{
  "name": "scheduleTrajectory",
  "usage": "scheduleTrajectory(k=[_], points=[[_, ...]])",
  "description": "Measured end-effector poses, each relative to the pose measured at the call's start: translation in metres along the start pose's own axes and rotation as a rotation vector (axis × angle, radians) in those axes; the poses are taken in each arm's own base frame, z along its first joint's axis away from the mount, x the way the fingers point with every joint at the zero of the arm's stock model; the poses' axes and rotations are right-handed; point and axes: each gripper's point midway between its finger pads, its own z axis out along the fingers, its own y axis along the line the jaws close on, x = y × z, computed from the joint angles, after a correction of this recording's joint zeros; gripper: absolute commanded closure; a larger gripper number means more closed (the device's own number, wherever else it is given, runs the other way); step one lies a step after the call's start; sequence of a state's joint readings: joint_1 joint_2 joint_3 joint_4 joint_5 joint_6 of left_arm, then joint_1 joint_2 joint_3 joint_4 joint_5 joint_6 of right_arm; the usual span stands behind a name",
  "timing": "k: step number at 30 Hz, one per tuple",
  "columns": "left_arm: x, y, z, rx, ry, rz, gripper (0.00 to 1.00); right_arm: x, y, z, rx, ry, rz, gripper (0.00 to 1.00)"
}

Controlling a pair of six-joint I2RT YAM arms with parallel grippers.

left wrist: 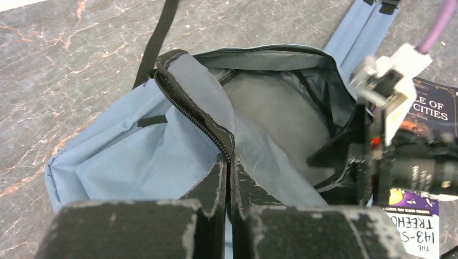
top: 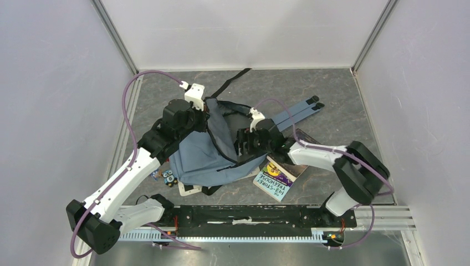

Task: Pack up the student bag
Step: Place the book in the student bag, then pick up the book from the center of the board.

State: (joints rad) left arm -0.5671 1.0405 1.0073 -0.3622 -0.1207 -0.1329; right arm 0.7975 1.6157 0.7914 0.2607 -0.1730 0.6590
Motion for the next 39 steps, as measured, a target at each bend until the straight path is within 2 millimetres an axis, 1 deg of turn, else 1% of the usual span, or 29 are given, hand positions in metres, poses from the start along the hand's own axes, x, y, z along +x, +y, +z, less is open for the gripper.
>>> scheduleTrajectory(k=[1,2,4,7,8,10,11,13,14,17,21,24,26,28,33,39], points=[[0.0,0.0,0.0,0.0,0.001,0.0,0.98,-0.007,-0.007,-0.008,0.041,-0.02,-0.02,0.05],[0.001,0.0,0.0,0.001,0.003,0.0,0.98,-0.014,-0.012,-0.016,0.075,-0.039,-0.035,0.02],[0.001,0.0,0.0,0.0,0.003,0.0,0.98,-0.029,-0.021,-0.034,0.136,-0.083,-0.067,0.02],[0.001,0.0,0.0,0.0,0.003,0.0,0.98,-0.049,-0.032,-0.07,0.213,-0.158,-0.102,0.02],[0.001,0.0,0.0,0.0,0.003,0.0,0.98,-0.055,-0.038,-0.086,0.237,-0.186,-0.105,0.02],[0.001,0.0,0.0,0.0,0.004,0.001,0.98,-0.059,-0.051,-0.109,0.277,-0.224,-0.098,0.02],[0.001,0.0,0.0,0.0,0.004,0.001,0.98,-0.059,-0.063,-0.122,0.31,-0.24,-0.085,0.02],[0.001,0.0,0.0,0.0,0.004,0.001,0.98,-0.053,-0.093,-0.145,0.39,-0.261,-0.042,0.02],[0.001,0.0,0.0,0.0,0.004,0.0,0.98,-0.047,-0.108,-0.154,0.429,-0.264,-0.017,0.02],[0.001,0.0,0.0,0.0,0.004,0.0,0.98,-0.019,-0.152,-0.182,0.559,-0.255,0.07,0.02],[0.001,0.0,0.0,0.0,0.004,0.001,0.98,0.014,-0.191,-0.208,0.675,-0.267,0.204,0.02],[0.001,0.0,0.0,0.0,0.004,0.0,0.98,0.032,-0.211,-0.219,0.721,-0.299,0.315,0.02],[0.001,0.0,0.0,0.0,0.004,0.0,0.98,0.043,-0.22,-0.22,0.725,-0.329,0.39,0.02],[0.001,0.0,0.0,0.0,0.004,0.001,0.98,0.053,-0.225,-0.216,0.708,-0.354,0.468,0.02],[0.001,0.0,0.0,0.0,0.004,0.0,0.98,0.043,-0.225,-0.211,0.633,-0.476,0.545,0.02],[0.001,0.0,0.0,0.0,0.004,0.001,0.98,0.032,-0.224,-0.203,0.539,-0.598,0.623,0.09]])
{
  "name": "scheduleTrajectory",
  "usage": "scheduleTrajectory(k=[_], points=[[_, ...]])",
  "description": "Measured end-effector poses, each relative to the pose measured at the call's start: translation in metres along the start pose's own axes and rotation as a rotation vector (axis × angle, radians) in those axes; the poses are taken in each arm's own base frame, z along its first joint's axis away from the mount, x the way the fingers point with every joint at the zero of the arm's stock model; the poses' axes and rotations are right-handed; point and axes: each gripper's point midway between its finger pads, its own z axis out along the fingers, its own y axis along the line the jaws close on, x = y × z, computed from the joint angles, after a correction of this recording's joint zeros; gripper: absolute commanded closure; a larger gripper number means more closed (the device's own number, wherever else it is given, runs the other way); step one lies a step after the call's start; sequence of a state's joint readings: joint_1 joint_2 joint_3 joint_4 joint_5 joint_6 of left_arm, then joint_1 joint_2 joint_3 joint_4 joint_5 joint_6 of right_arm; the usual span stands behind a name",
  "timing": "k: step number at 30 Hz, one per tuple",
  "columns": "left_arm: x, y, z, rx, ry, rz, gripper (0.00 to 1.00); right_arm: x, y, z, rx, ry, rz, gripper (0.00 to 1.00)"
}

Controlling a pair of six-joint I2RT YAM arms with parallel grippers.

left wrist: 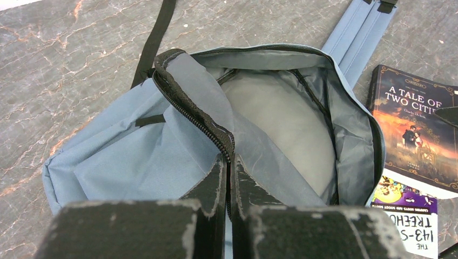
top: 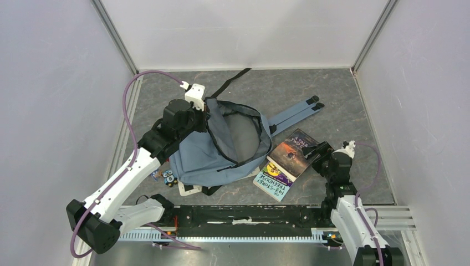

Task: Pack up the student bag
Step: Pick up the book from the center of the board.

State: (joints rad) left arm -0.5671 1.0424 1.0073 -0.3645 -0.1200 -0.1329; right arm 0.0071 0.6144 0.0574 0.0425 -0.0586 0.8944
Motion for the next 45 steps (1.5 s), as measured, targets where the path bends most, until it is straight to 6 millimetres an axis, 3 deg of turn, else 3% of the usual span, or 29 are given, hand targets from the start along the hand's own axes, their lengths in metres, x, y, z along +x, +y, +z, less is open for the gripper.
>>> scheduleTrajectory(k=[5,11,20,24,31,36,45], points=[[0.0,0.0,0.0,0.0,0.0,0.0,0.98,0.0,0.006,0.003,-0.042,-0.012,0.08,0.1],[0.0,0.0,0.0,0.0,0.0,0.0,0.98,0.002,0.011,0.006,-0.062,-0.003,0.132,0.18],[0.0,0.0,0.0,0.0,0.0,0.0,0.98,0.007,0.02,0.007,-0.1,0.036,0.174,0.15],[0.0,0.0,0.0,0.0,0.0,0.0,0.98,0.005,0.024,0.006,-0.117,0.031,0.177,0.2],[0.0,0.0,0.0,0.001,0.0,0.0,0.98,0.0,0.027,0.012,-0.137,0.02,0.178,0.4],[0.0,0.0,0.0,0.001,0.0,0.0,0.98,-0.003,0.027,0.02,-0.146,0.008,0.162,0.64],[0.0,0.0,0.0,0.0,0.0,0.0,0.98,-0.017,0.049,0.02,-0.261,-0.04,0.086,0.96]])
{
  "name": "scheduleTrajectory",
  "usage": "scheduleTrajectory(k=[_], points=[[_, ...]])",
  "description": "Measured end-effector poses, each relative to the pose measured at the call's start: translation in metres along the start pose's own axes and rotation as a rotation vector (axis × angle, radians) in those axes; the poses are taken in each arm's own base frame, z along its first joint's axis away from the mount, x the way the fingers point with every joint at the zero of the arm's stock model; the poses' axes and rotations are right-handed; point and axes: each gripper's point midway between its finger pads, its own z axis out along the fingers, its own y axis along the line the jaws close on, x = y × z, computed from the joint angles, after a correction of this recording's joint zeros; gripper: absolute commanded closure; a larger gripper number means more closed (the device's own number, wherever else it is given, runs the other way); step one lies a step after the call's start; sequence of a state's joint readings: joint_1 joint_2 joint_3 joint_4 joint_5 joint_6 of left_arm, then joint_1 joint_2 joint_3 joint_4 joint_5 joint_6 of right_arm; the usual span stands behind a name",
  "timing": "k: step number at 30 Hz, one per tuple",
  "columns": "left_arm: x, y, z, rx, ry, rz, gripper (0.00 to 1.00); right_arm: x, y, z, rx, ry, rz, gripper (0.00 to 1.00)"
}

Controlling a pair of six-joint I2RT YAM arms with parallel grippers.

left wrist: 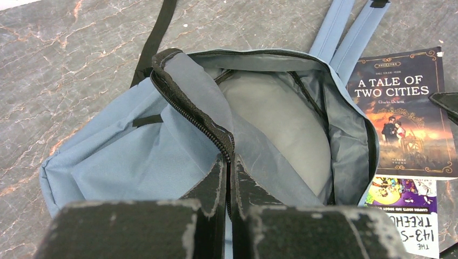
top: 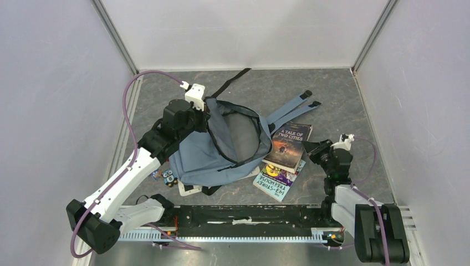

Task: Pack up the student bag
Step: Pick up the book from the center of the board.

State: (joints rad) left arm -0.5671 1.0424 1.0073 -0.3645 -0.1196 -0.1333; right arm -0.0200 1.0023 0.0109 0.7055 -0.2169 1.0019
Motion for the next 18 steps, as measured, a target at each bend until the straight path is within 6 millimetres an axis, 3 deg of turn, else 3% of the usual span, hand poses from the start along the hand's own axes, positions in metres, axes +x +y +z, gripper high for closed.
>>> scheduleTrajectory(k=[6,13,18], points=[[0.0,0.0,0.0,0.0,0.0,0.0,0.98,-0.003,-0.003,-0.004,0.045,0.048,-0.194,1.0],[0.0,0.0,0.0,0.0,0.0,0.0,0.98,-0.065,0.046,-0.005,0.134,0.086,-0.539,1.0],[0.0,0.0,0.0,0.001,0.0,0.0,0.98,-0.092,0.06,-0.014,0.202,0.109,-0.688,1.0]])
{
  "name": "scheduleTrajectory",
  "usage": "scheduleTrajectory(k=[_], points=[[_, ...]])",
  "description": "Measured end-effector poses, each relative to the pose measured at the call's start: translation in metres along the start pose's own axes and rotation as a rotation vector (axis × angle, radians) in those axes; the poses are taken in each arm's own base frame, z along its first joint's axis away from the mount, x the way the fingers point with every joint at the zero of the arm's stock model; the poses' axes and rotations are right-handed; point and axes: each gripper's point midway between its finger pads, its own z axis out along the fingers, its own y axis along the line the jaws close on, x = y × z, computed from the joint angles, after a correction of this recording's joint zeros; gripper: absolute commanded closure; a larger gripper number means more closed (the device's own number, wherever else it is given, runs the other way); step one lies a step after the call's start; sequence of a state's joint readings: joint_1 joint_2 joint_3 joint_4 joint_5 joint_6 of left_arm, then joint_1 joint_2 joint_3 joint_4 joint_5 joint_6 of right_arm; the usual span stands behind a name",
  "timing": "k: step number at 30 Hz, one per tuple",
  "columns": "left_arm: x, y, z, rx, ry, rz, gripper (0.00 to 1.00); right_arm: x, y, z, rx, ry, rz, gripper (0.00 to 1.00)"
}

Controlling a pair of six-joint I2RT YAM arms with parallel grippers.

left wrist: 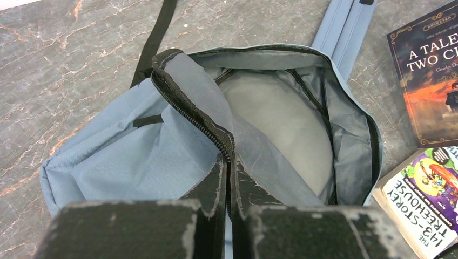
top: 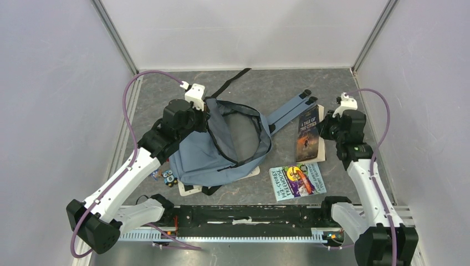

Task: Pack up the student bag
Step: Pick up the book from the center of the board.

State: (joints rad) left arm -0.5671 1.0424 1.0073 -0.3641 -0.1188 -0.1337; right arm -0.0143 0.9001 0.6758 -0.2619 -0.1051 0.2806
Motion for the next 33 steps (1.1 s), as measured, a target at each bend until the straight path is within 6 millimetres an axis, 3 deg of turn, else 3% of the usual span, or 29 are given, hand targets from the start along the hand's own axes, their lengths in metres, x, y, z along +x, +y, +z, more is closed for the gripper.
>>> scheduleTrajectory(k=[8,14,18,23,33], points=[[0.0,-0.003,0.0,0.017,0.002,-0.001,0.98,0.004,-0.013,0.008,0.083,0.217,-0.163,1.0],[0.0,-0.004,0.0,0.019,0.003,-0.004,0.98,0.016,0.009,0.032,0.072,0.337,-0.328,0.99],[0.0,-0.004,0.0,0.019,0.003,-0.005,0.98,0.015,0.024,0.039,0.042,0.323,-0.368,0.9],[0.001,-0.004,0.0,0.02,0.003,-0.008,0.98,0.014,0.027,0.044,0.028,0.305,-0.367,0.76],[0.001,-0.004,0.0,0.02,0.003,-0.008,0.98,0.019,0.035,0.06,-0.019,0.279,-0.365,0.63]])
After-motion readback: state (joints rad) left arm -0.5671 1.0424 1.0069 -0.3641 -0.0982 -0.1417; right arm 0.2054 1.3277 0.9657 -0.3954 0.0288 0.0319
